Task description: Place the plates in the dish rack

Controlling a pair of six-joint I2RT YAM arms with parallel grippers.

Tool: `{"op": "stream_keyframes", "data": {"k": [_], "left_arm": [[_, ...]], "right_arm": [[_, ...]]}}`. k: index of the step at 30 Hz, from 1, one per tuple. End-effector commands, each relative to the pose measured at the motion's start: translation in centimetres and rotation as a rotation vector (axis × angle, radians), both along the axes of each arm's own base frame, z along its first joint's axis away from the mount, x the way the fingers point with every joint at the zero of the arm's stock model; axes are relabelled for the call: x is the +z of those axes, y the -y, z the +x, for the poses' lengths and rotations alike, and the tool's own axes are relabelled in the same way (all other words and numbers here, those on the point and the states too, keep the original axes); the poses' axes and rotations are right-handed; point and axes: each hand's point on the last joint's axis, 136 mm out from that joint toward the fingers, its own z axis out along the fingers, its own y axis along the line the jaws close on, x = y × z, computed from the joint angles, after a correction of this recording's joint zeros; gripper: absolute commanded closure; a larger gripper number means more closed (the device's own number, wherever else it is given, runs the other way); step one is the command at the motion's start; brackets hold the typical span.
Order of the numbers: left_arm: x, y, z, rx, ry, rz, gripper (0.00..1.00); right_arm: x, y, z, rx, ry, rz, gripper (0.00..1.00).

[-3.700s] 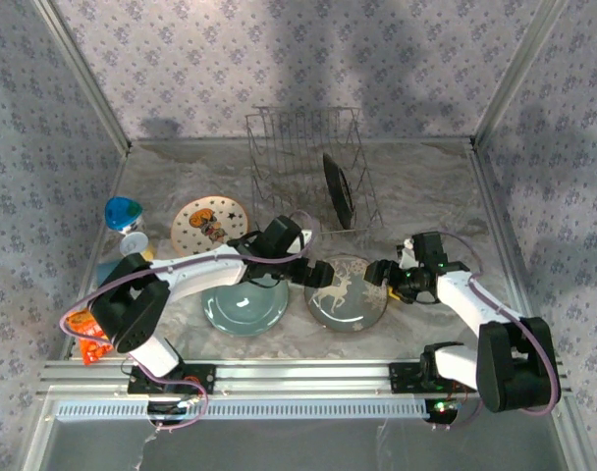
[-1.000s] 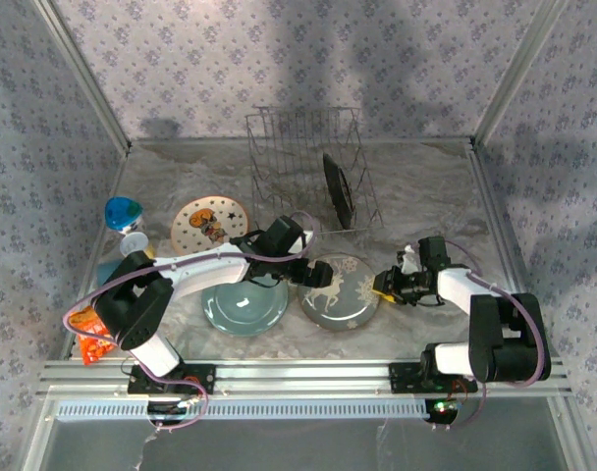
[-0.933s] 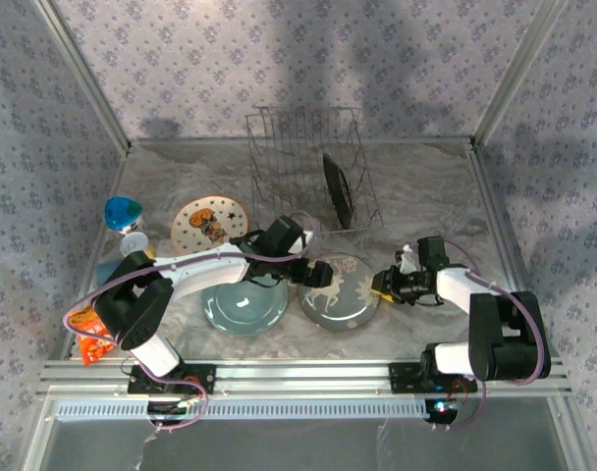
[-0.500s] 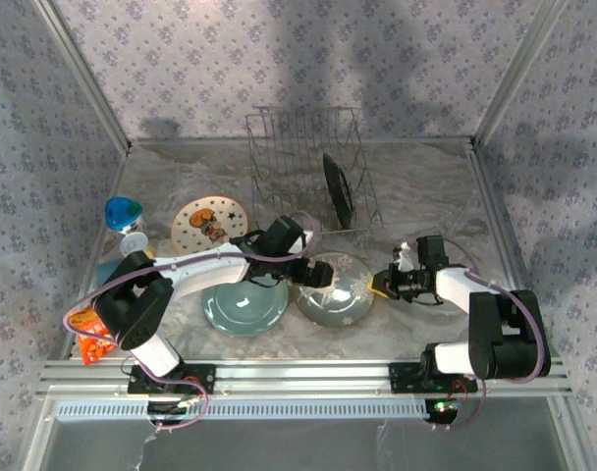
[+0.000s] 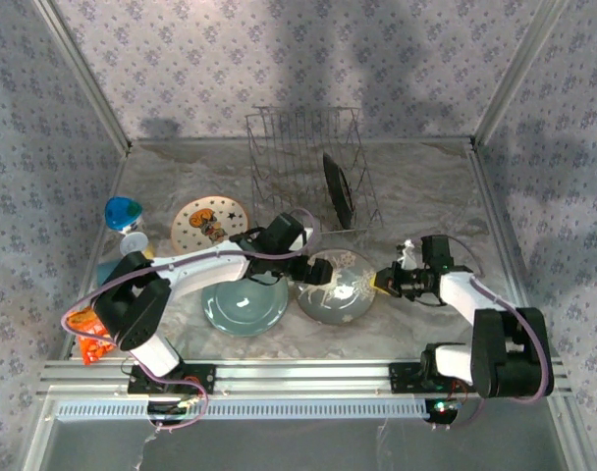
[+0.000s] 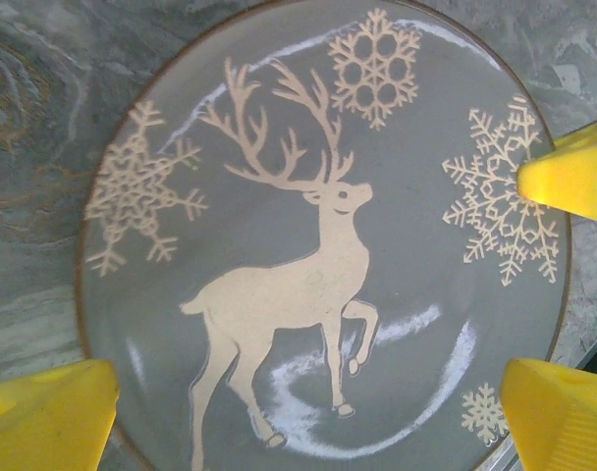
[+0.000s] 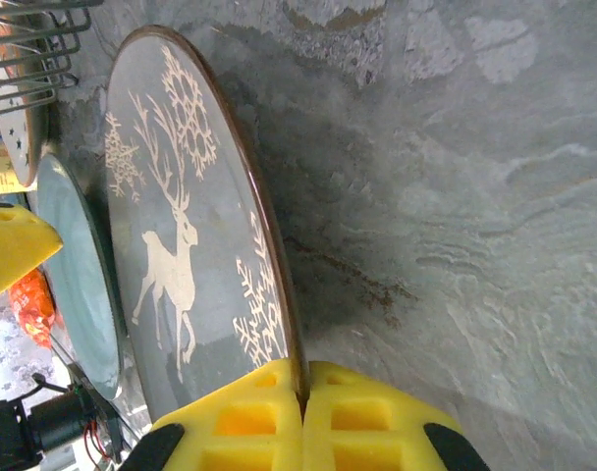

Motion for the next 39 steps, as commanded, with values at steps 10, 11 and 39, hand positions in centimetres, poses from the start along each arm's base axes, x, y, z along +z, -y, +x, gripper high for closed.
{"op": "stream_keyframes", "data": {"k": [10,11,39], "left_arm": [[5.8,-1.2,0.9,0.059,0.067,-0.046,0.01],[6.0,-1.4,0.9,0.065,0.065,-0.049,0.01],[5.7,-5.6,1.5,0.228,-0.075,-0.207,0.01]], "right_arm": [[4.7,0.5,1.1,-0.01,0.071,0.053,1.0],[5.0,0.3,1.1,-0.007,0.074,0.065,1.0],[9.9,-1.7,0.1,0.082,0.128,0.204,1.0]]}}
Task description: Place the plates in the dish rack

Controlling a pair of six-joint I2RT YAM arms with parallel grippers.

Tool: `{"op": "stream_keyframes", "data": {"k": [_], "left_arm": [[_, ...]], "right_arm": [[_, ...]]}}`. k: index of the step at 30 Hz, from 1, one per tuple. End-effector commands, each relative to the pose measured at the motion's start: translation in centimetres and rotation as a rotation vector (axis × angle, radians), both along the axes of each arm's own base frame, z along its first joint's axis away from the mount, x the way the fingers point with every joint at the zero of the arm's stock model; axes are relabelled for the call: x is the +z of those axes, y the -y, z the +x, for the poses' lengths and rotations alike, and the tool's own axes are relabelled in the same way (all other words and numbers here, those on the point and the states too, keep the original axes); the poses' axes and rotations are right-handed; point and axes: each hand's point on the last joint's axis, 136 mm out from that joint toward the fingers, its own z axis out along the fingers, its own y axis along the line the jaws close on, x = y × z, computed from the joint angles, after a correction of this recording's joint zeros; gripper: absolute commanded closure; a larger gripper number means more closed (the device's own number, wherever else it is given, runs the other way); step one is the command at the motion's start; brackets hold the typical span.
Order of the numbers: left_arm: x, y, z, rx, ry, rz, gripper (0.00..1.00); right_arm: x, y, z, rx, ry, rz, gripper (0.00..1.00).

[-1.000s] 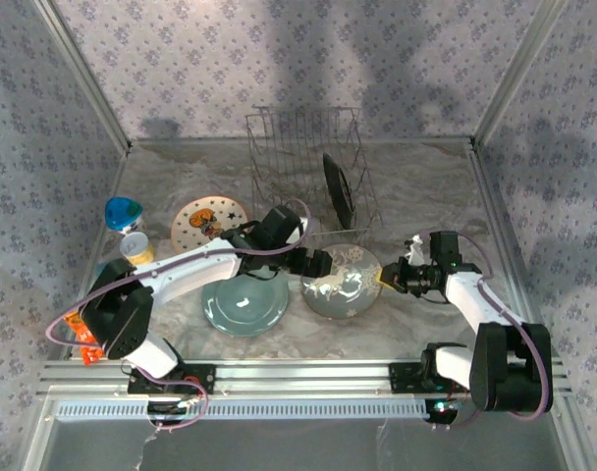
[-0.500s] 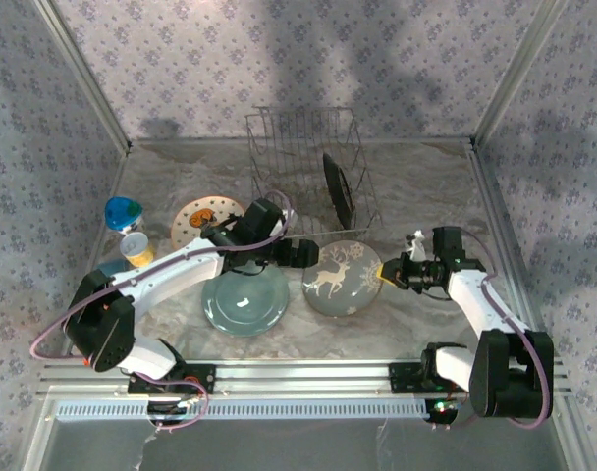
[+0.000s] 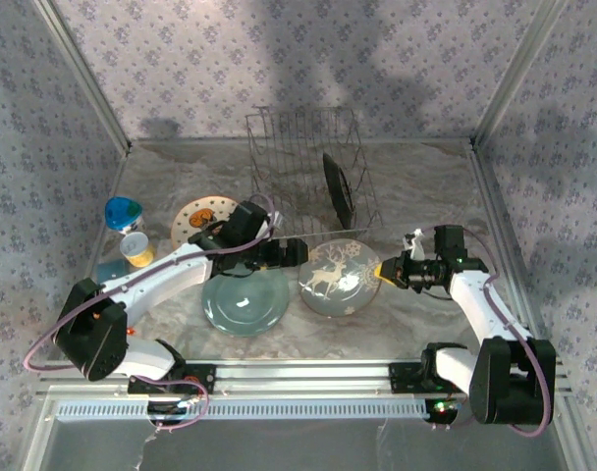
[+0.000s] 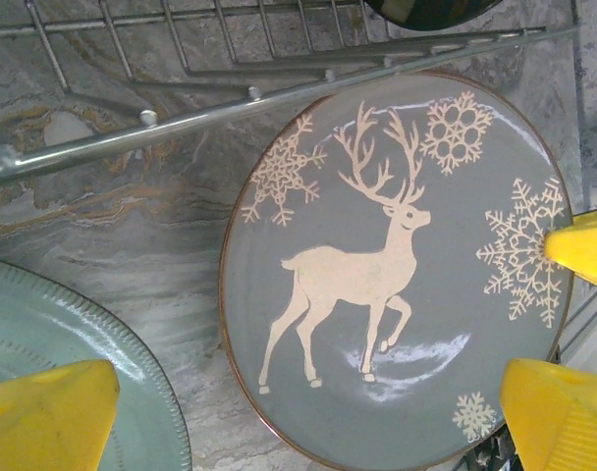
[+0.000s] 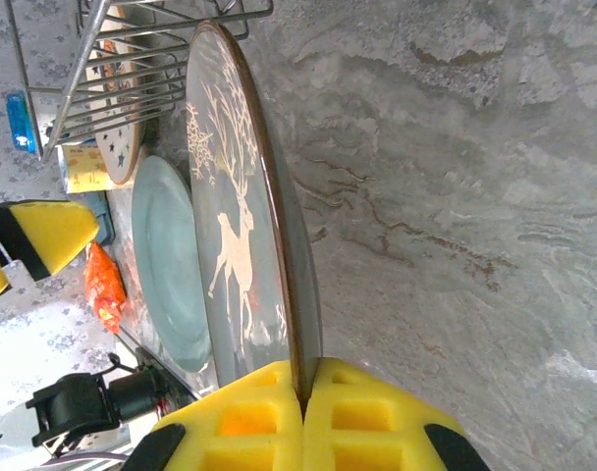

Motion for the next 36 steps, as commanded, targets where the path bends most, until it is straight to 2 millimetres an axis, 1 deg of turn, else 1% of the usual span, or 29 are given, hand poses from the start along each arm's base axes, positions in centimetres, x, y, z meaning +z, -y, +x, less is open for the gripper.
{"op": "stream_keyframes", "data": {"k": [1,8,14,20,25,27,29,36], "left_arm": [[1.1,-0.2,-0.2,0.021,-0.027,-0.081,0.01],[0.9,-1.0,-0.6,0.05,-0.059,-0.101,0.01],[-0.2,-1.1,-1.0,0.089,-0.113,-0.128,0.01],[-0.5,-1.0,-1.4,0.124,-0.15,-0.183,0.01],[-0.3,-0.6,-1.3,0.13,-0.153,-0.223,0.03],[0.0,-0.3,-1.1,0.117,-0.138,-0.251,0.05],[-0.1,-0.1,-1.2,0.109,-0.139,-0.26,0.07],[0.1,0.4,-1.0,0.094,-0.128,-0.295,0.11]], "right_arm": [[4.1,-1.6,0.1,0.076,0.091,0.118,1.0],[4.8,-2.1,-0.5,0.097,0.097,0.126,1.0],[6.2,-2.4,-0.8,0.105,0.123,0.137,1.0],[7.7,-2.6,-0.8,0.099,0.158,0.142,1.0],[8.7,-2.7,-0.6,0.087,0.17,0.147,1.0],[8.9,-2.7,-0.4,0.079,0.169,0.151,1.0],[9.2,-2.8,-0.2,0.076,0.174,0.161,1.0],[10.3,-2.9,0.2,0.065,0.186,0.186,1.0]]}}
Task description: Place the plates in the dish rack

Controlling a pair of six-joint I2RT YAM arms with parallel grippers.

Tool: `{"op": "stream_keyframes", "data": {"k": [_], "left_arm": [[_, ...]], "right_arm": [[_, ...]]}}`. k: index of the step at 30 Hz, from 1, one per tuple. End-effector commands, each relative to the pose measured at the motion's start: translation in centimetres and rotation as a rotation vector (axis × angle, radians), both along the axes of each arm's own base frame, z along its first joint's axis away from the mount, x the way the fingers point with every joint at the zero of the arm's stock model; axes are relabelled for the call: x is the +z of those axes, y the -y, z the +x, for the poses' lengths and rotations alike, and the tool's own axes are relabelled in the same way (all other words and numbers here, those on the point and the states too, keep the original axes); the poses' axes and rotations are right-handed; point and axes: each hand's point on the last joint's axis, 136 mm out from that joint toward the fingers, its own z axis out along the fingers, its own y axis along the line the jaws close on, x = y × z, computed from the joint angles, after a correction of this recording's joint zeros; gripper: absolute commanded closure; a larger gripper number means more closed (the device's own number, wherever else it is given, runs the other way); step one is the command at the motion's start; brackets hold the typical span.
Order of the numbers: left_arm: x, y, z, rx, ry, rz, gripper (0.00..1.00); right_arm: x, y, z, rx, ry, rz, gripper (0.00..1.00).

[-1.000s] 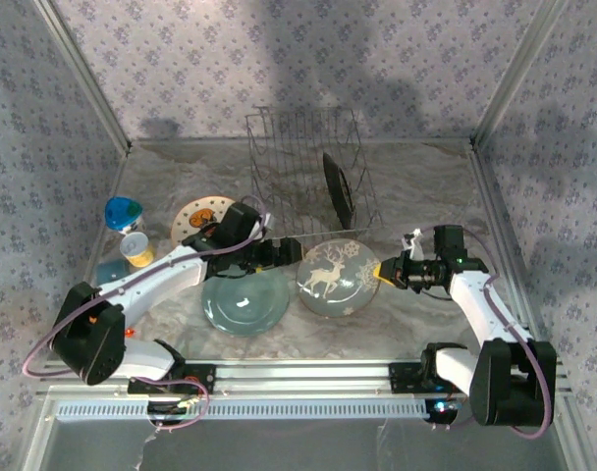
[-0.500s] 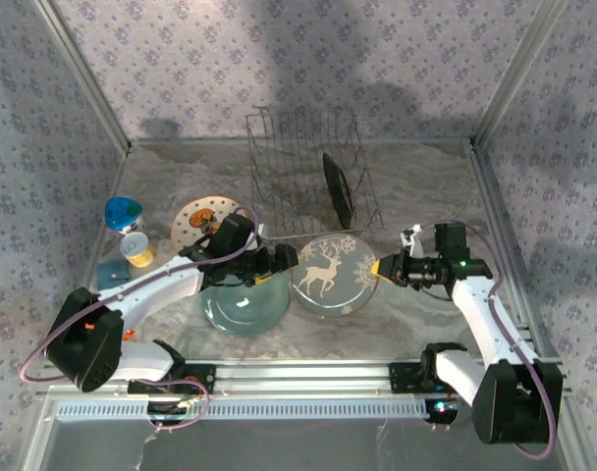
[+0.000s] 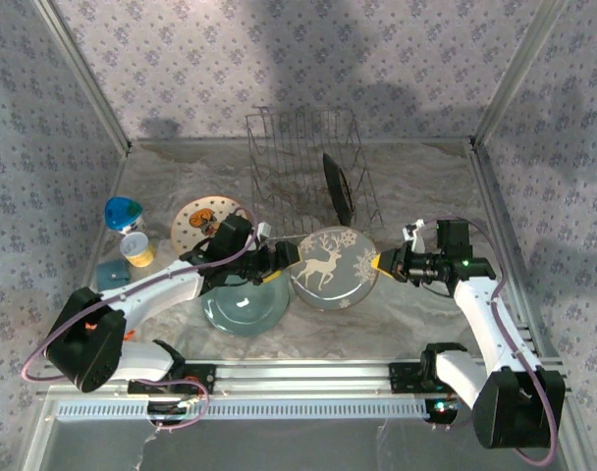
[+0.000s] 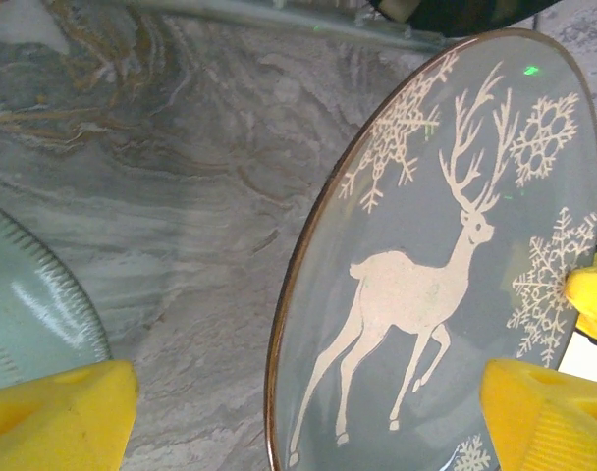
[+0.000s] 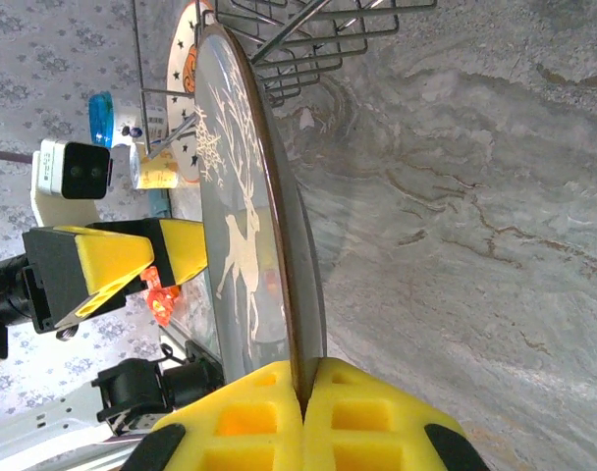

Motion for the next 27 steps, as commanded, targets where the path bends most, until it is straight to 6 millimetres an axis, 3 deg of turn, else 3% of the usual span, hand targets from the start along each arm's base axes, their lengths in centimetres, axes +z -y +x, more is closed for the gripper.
{"op": "stream_keyframes", "data": {"k": [1,9,18,27], "left_arm": [[1.1,0.6,0.1,-0.019,0.026,-0.057,0.11],[0.4,1.3,0.3,-0.021,0.006,-0.084,0.2],[0.9,1.9,0.6,-0.024,0.011,-0.106,0.52],[1.5,2.4,0.8,-0.026,0.007,-0.135,0.62]], "right_arm": [[5.1,-1.4,0.5,0.059,0.118,0.119,1.0],[6.2,-1.5,0.6,0.059,0.137,0.13,1.0],[6.4,-1.7,0.9,0.062,0.143,0.134,1.0],[6.6,-2.0,1.4,0.062,0.154,0.147,1.0]]}}
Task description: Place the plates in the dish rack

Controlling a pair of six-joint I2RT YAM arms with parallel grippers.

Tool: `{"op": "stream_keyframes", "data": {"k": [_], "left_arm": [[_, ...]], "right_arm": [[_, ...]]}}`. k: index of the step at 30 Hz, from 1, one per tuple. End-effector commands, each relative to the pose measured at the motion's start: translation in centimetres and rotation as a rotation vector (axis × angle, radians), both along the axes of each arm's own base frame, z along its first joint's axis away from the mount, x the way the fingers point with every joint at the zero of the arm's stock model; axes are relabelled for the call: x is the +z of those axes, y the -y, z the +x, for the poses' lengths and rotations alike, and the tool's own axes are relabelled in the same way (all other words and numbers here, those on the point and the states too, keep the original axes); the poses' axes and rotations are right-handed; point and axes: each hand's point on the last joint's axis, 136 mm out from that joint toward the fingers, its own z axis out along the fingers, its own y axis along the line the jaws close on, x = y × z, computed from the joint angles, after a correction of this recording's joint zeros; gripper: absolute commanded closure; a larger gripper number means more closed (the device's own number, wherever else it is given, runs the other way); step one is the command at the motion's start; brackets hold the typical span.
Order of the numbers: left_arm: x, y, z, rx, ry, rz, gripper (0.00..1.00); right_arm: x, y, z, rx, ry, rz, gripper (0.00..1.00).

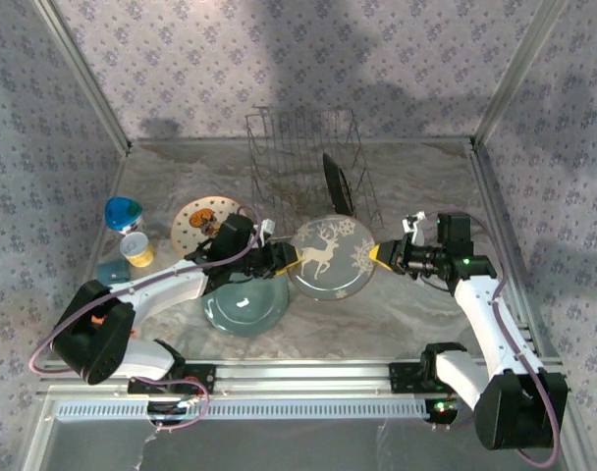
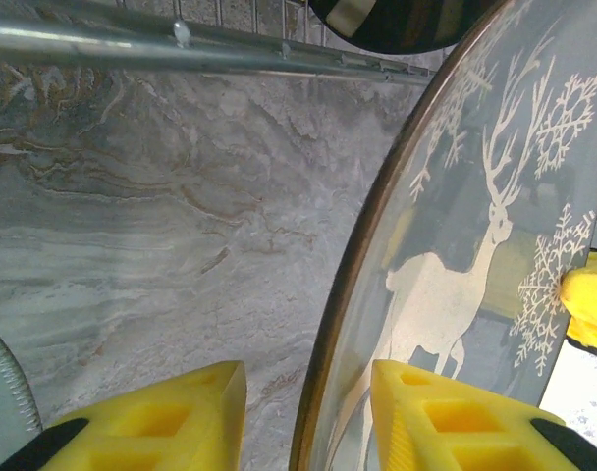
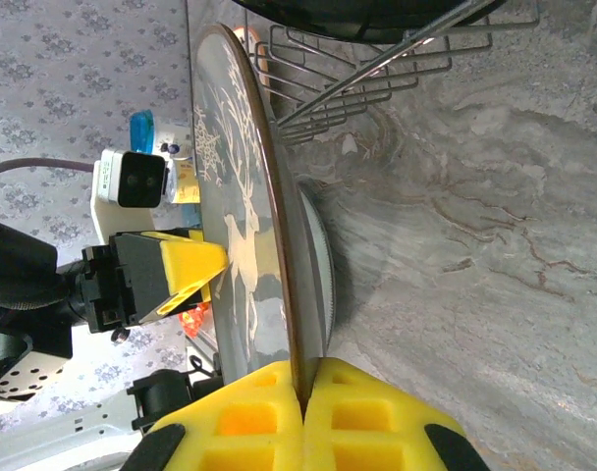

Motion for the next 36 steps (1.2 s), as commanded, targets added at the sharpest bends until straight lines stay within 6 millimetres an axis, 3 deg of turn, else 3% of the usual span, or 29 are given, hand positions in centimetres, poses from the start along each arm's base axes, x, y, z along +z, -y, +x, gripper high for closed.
{"op": "stream_keyframes", "data": {"k": [1,20,24,28,32,36], "left_arm": [[0.9,0.9,0.2,-0.021,0.012,-0.042,0.63],[2.5,1.3,0.5,-0.017,0.032,-0.084,1.0],[3.3,1.3,0.6,-0.014,0.05,-0.09,1.0],[4.0,1.2,0.7,-0.01,0.071,-0.091,1.0],[4.9,1.2,0.9,0.0,0.091,-0.102,1.0],[5.9,1.2,1.2,0.008,0.108,-0.117,1.0]], "right_arm": [[4.2,-1.3,0.3,0.073,0.112,0.096,1.0],[2.6,-1.7,0.3,0.082,0.077,0.092,1.0],[1.9,-1.7,0.3,0.083,0.059,0.088,0.99],[0.9,-1.6,0.5,0.077,0.036,0.082,0.87],[0.2,-1.5,0.5,0.071,0.023,0.073,0.67],[-0.3,-1.4,0.5,0.067,0.013,0.065,0.61]]}}
